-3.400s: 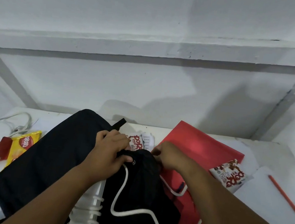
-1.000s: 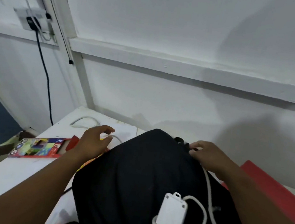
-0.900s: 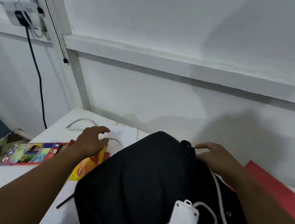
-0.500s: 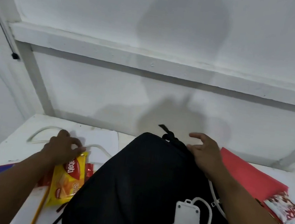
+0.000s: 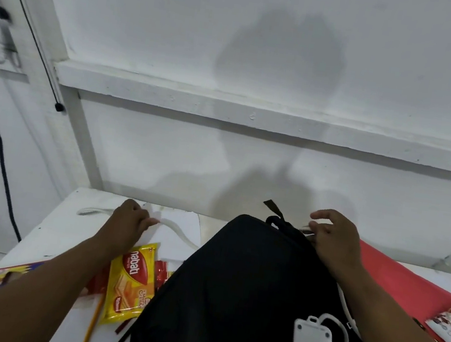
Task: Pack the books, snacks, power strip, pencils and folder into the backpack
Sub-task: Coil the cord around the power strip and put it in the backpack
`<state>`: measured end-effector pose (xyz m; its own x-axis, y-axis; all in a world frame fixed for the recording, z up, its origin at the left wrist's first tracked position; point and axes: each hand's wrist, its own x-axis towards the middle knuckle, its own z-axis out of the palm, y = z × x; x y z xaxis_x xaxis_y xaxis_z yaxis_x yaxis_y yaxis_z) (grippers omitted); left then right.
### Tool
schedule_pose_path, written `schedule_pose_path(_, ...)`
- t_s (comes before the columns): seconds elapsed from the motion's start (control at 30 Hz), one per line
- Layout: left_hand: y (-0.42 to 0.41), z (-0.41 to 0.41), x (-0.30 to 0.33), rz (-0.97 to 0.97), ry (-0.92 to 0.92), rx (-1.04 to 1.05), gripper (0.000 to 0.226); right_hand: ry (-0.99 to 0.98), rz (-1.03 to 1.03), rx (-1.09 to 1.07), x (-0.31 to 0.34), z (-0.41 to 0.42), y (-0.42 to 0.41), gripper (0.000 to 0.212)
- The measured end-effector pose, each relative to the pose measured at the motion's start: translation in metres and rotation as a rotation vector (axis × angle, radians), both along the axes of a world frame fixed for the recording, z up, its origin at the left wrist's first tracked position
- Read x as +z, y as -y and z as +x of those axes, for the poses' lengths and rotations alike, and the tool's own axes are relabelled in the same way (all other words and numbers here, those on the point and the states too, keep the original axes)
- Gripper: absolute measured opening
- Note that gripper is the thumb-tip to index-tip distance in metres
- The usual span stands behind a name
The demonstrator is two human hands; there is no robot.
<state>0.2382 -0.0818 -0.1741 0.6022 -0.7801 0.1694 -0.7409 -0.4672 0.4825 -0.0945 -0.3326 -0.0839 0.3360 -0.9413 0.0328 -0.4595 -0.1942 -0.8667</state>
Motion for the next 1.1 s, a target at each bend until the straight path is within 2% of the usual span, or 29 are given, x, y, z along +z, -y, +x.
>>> schedule_pose_path(0.23,0.014,-0.001,0.026,-0.153,0.135,-0.101,0.018,0.057,-0.013,-0.041,-0.002,0.002,0.0,0.023)
schedule_pose_path(0.43,0.04,-0.016,0.059,-0.268,0.227,-0.086,0.04,0.161,-0.005,-0.15,-0.006,0.003,0.001,0.027)
schedule_pose_path(0.63,0.051,-0.028,0.082,-0.35,0.099,0.12,0.054,0.399,0.014,-0.257,0.005,0.003,0.004,0.022)
schedule_pose_path(0.67,0.053,-0.03,0.083,-0.351,0.026,0.165,0.055,0.433,0.031,-0.265,0.006,0.005,0.004,0.024)
schedule_pose_path(0.73,0.06,-0.031,0.089,-0.373,-0.24,0.296,0.052,0.505,0.076,-0.278,0.008,0.009,0.005,0.022)
schedule_pose_path(0.8,0.068,-0.027,0.101,-0.474,-0.483,0.39,0.041,0.631,0.131,-0.292,0.017,0.012,0.008,0.02)
schedule_pose_path(0.83,0.071,-0.027,0.11,-0.535,-0.536,0.402,0.037,0.691,0.15,-0.289,0.025,0.013,0.011,0.021)
schedule_pose_path(0.93,0.075,-0.04,0.145,-0.672,-0.56,0.336,0.037,0.721,0.148,-0.243,0.05,0.01,0.017,0.015)
schedule_pose_path(1.03,0.07,-0.064,0.176,-0.722,-0.517,0.224,0.042,0.681,0.095,-0.204,0.065,-0.002,0.017,0.01)
schedule_pose_path(1.1,0.069,-0.076,0.188,-0.766,-0.552,0.175,0.042,0.679,0.066,-0.172,0.069,-0.014,0.013,0.01)
